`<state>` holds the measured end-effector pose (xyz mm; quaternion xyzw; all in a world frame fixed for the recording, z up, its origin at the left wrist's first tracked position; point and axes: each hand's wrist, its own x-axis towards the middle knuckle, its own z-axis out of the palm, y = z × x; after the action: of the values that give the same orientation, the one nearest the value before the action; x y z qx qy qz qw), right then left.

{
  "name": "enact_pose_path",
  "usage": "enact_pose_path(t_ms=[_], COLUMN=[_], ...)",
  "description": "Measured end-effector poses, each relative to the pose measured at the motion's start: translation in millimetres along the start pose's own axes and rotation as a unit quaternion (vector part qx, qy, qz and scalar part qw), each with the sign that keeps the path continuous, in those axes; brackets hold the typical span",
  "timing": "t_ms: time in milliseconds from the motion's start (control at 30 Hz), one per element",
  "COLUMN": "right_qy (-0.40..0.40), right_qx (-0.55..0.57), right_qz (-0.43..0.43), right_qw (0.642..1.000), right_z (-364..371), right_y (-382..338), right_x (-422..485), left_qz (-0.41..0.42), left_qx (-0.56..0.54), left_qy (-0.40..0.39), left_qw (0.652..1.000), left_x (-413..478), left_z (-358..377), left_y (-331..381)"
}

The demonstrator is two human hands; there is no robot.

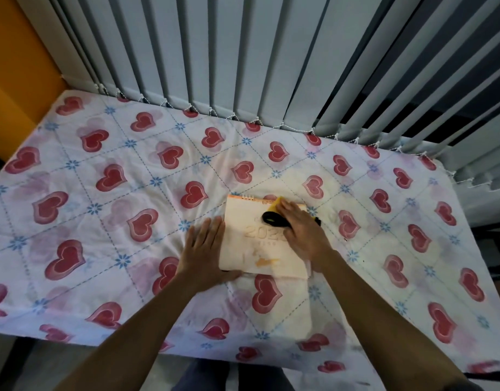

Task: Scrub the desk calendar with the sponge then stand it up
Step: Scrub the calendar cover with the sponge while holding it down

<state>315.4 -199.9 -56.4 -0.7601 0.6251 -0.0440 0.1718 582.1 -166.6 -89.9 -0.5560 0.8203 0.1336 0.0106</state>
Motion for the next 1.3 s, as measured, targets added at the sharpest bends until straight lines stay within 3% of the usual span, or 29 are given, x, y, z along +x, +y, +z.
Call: enact_pose_path(t_ms=[167, 300, 433, 567, 667, 867, 1067, 1200, 1300], right_qy=[0.009, -0.049, -0.041, -0.044, -0.019, -0.061, -0.069, -0.055, -0.072], right_qx=[-0.027, -0.043, -0.026, -0.008, -0.026, -0.032, -0.005, -0.057, -0.065], right_qz=[0.011, -0.094, -0.173, -0.099, -0.048, -0.163, -0.082, -0.153, -0.159], right_qw=[1.000, 0.993, 0.984, 0.994, 0.998, 0.984, 0.994, 0.985, 0.982], right_z=[9.1, 23.5, 27.9, 8.4, 12.0, 24.3, 7.3, 24.6, 24.4], right_y=[-28.8, -54.1, -31.7, -2.4, -24.8, -29.8, -4.5, -39.0, -34.6], right_x=[2.2, -11.1, -56.3, -57.5, -30.3, -72.5, -93.5, -85.0, -89.3], left_qz=[0.007, 0.015, 0.012, 0.007, 0.004, 0.004, -0.008, -0.001, 0.002], left_qx=[-0.012, 0.005, 0.007, 0.010, 0.014, 0.015, 0.031, 0.009, 0.013], left_qy=[0.001, 0.014, 0.003, -0.006, 0.001, -0.013, -0.030, -0.022, -0.026], left_qw=[1.000, 1.000, 1.000, 1.000, 1.000, 1.000, 0.999, 1.000, 1.000], left_x=[0.0, -1.1, -0.5, 0.2, 0.2, 0.6, 2.9, 2.2, 2.4], left_z=[-1.9, -6.4, -7.7, -6.7, -7.5, -5.1, -1.3, -4.0, -5.1], left_y=[0.4, 3.9, 2.0, 2.8, 4.4, 3.1, -1.3, 2.3, 2.5])
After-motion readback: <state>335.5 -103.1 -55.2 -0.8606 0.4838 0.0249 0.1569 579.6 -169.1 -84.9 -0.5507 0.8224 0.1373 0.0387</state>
